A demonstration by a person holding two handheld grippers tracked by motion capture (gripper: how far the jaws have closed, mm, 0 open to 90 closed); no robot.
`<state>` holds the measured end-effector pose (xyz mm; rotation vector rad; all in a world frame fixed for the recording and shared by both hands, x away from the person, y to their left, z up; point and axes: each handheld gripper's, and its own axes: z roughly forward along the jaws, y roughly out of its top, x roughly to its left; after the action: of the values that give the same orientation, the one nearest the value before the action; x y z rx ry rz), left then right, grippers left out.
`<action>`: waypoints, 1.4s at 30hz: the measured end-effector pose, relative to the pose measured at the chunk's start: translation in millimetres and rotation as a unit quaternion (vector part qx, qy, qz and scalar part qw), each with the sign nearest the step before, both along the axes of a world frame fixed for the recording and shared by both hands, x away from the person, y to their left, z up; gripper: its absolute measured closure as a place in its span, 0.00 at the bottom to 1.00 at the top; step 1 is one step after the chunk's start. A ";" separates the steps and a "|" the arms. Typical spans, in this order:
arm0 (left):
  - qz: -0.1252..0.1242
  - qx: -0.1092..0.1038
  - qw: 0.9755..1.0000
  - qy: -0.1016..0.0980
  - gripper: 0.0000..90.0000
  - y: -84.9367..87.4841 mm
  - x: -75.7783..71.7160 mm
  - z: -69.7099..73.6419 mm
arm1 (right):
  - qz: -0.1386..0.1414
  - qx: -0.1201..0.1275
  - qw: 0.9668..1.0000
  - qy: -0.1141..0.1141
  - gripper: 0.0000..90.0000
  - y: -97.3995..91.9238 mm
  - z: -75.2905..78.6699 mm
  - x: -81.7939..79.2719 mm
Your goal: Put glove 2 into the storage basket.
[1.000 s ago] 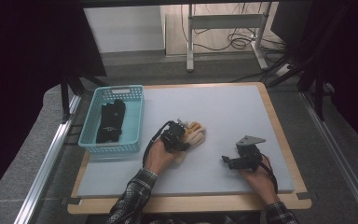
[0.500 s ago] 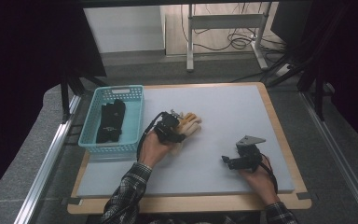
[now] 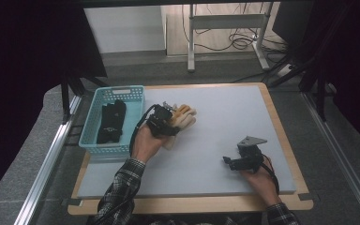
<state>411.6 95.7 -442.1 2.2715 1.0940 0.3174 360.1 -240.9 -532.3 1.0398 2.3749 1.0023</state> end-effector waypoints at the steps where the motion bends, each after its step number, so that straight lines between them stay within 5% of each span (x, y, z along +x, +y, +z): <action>1: 0.002 -0.001 1.000 0.000 0.60 1.6 0.4 0.9 | 0.000 0.000 1.000 0.000 0.20 0.0 0.0 0.0; 28: 0.079 -0.008 0.997 -0.014 0.60 60.7 9.5 30.1 | 0.000 -0.001 1.000 -0.001 0.20 0.1 0.0 -0.1; 42: 0.139 -0.017 0.990 -0.019 0.59 106.4 13.0 30.1 | 0.000 -0.002 1.000 -0.001 0.20 0.1 0.0 -0.2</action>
<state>424.6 202.1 -411.9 2.0744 1.3884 0.4470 359.9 -240.8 -532.3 1.0361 2.3749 0.9978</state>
